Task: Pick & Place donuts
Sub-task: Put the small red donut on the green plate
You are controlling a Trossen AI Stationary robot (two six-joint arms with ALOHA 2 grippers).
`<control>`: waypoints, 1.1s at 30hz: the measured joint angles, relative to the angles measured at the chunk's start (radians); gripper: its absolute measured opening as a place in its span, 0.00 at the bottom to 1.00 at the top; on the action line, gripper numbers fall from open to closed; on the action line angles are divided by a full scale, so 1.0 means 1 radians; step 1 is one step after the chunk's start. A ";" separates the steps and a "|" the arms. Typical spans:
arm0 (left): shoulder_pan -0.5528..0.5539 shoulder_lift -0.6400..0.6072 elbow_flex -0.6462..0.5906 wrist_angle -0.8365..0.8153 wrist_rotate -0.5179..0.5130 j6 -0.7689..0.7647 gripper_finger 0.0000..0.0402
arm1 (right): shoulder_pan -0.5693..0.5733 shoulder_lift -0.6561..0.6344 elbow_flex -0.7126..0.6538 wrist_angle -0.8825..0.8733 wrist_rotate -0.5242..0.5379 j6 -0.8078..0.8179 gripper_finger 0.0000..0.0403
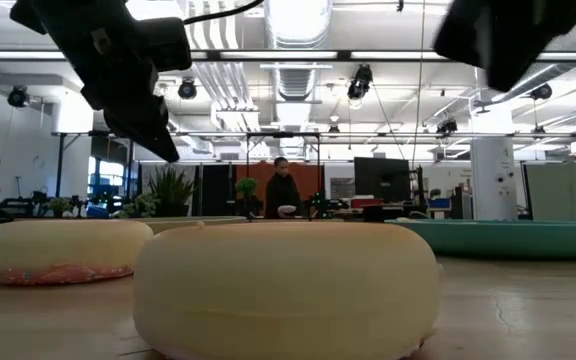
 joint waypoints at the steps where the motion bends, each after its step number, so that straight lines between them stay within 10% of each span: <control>1: -0.001 -0.002 -0.003 0.001 0.001 -0.005 0.23 | 0.000 0.026 0.033 -0.024 0.001 -0.031 0.42; 13: -0.008 -0.004 -0.009 -0.002 0.001 -0.010 0.23 | -0.017 0.213 0.173 -0.035 0.044 -0.485 0.42; 33: -0.008 -0.004 -0.009 0.009 0.000 -0.011 0.23 | -0.075 0.302 0.126 0.121 0.009 -0.701 0.43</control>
